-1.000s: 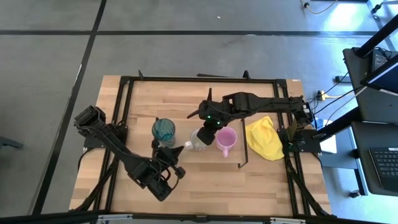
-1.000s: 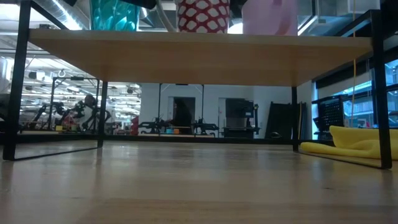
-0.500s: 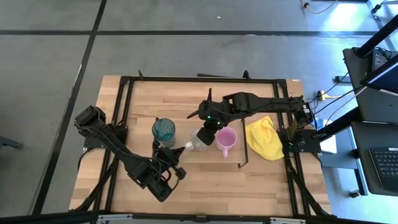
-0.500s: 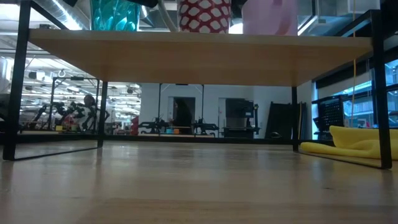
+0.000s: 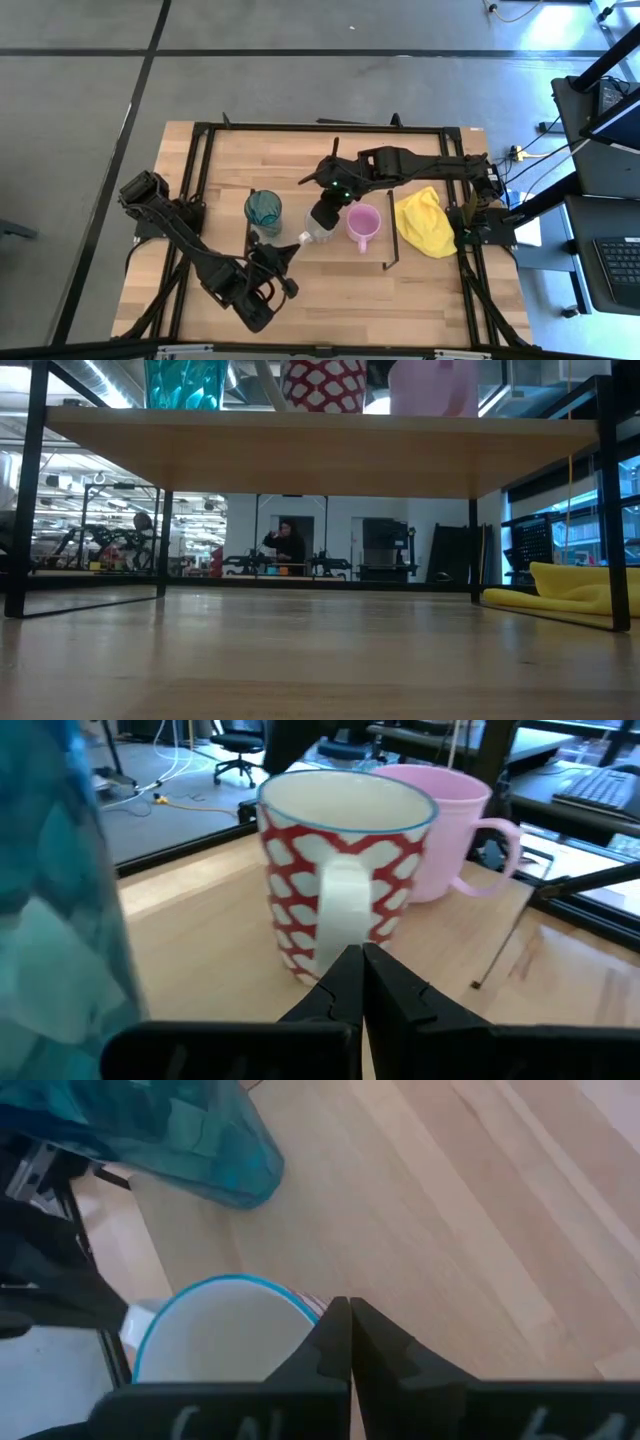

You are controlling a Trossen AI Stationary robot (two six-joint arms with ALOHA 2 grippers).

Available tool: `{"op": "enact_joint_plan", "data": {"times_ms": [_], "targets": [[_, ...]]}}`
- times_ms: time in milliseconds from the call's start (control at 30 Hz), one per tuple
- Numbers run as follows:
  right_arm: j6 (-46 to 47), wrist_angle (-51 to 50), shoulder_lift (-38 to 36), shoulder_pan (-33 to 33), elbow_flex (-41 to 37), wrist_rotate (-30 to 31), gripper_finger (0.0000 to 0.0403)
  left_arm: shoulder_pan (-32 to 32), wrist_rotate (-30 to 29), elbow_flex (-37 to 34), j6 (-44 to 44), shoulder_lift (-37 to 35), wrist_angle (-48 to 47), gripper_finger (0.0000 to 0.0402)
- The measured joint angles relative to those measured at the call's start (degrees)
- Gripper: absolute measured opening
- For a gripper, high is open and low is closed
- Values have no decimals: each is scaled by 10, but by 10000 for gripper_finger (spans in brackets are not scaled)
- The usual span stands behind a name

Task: Stack small to large cups/mugs on shelf
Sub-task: Put the red cup on the shelf

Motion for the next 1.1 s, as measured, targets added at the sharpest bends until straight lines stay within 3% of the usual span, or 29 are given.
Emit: {"op": "enact_joint_plan", "data": {"times_ms": [233, 467, 1100], "targets": [[-2, -15, 0, -3, 0, 31, 3, -2, 0, 0, 51, 0, 21, 0], [-3, -98, 0, -3, 0, 90, 3, -8, 0, 0, 59, 0, 15, 0], [18, -105, 0, 31, 0, 71, 3, -2, 0, 0, 60, 0, -47, 0]]}}
